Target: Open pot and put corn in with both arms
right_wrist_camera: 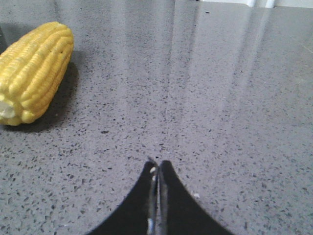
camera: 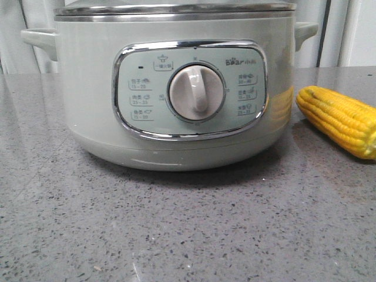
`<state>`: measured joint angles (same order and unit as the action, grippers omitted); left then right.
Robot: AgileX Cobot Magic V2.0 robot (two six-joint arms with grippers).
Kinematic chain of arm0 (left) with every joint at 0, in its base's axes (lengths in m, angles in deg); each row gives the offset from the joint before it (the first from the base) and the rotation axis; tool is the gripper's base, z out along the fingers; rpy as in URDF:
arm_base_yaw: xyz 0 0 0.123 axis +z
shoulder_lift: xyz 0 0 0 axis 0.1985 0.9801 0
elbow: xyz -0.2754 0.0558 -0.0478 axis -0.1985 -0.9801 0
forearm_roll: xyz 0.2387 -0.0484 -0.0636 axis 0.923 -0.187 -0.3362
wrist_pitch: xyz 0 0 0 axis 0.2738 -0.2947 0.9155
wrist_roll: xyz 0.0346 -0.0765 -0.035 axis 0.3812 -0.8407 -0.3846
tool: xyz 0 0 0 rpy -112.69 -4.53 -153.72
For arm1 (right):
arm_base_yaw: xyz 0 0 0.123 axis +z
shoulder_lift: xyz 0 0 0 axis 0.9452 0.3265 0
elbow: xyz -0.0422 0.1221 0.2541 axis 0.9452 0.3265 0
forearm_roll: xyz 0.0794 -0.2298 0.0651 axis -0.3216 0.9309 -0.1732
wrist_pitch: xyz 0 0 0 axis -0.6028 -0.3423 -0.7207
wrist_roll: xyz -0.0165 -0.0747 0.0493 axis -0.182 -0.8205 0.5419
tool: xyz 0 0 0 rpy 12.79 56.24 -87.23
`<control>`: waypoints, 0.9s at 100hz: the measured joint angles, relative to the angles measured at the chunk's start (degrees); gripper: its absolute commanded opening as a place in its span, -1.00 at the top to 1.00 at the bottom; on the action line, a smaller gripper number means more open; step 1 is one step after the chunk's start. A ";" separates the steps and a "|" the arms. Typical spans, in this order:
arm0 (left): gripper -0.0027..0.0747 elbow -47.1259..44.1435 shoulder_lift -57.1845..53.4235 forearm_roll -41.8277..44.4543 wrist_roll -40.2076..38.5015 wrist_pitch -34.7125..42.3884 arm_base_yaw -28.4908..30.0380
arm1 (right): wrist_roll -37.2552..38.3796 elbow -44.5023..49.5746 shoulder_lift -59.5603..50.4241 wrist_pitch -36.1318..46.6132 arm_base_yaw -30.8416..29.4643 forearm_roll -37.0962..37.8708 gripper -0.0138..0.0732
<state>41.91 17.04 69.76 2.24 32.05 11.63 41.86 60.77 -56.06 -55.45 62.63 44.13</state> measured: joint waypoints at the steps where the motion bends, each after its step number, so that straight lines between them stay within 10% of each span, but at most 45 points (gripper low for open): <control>1: 0.98 0.00 0.00 0.00 0.00 0.00 0.00 | 0.00 0.00 0.00 0.00 0.00 0.00 0.83; 90: 0.98 0.00 0.00 0.00 0.00 0.62 0.00 | 0.00 0.00 0.00 0.00 0.00 0.00 0.83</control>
<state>41.91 17.04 69.76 2.24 32.67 11.63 41.86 60.77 -56.06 -55.45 62.63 44.13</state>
